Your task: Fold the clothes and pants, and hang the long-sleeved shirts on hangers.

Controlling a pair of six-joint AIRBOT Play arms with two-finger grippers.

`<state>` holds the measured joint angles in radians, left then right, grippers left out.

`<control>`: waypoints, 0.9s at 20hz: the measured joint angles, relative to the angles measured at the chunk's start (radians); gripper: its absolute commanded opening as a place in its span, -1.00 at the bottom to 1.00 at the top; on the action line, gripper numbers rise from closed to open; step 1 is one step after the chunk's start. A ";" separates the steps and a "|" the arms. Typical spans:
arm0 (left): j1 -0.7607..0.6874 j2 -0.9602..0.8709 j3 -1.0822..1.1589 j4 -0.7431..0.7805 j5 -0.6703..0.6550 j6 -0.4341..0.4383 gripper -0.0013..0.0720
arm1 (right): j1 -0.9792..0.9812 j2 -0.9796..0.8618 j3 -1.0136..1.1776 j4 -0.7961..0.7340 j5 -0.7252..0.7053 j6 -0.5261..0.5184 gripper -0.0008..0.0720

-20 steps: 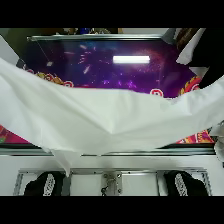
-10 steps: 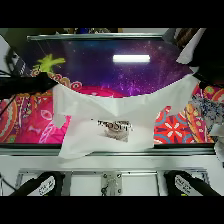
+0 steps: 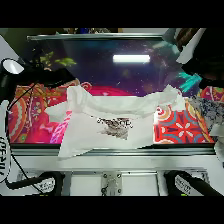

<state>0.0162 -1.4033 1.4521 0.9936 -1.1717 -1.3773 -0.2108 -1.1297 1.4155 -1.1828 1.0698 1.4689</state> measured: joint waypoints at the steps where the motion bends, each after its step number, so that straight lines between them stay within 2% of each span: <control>1: -0.043 0.003 0.000 0.048 -0.013 0.024 0.73 | 0.005 0.037 -0.030 0.000 0.002 -0.005 0.83; 6: -0.317 -0.006 -0.111 0.282 0.006 0.185 0.73 | 0.039 0.205 -0.231 0.000 0.010 -0.023 0.83; 11: -0.556 -0.026 -0.304 0.422 0.211 0.299 0.73 | 0.053 0.295 -0.387 0.026 0.011 -0.023 0.83; 14: -0.631 -0.033 -0.388 0.455 0.341 0.334 0.73 | 0.056 0.310 -0.427 0.053 0.011 -0.010 0.82; 18: -0.651 -0.065 -0.430 0.473 0.438 0.362 0.73 | 0.056 0.317 -0.446 0.084 0.011 -0.003 0.83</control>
<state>-0.6350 -1.4685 1.0222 1.4666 -0.7334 -1.0153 -0.1543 -0.8131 0.9691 -1.0992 1.0809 1.4658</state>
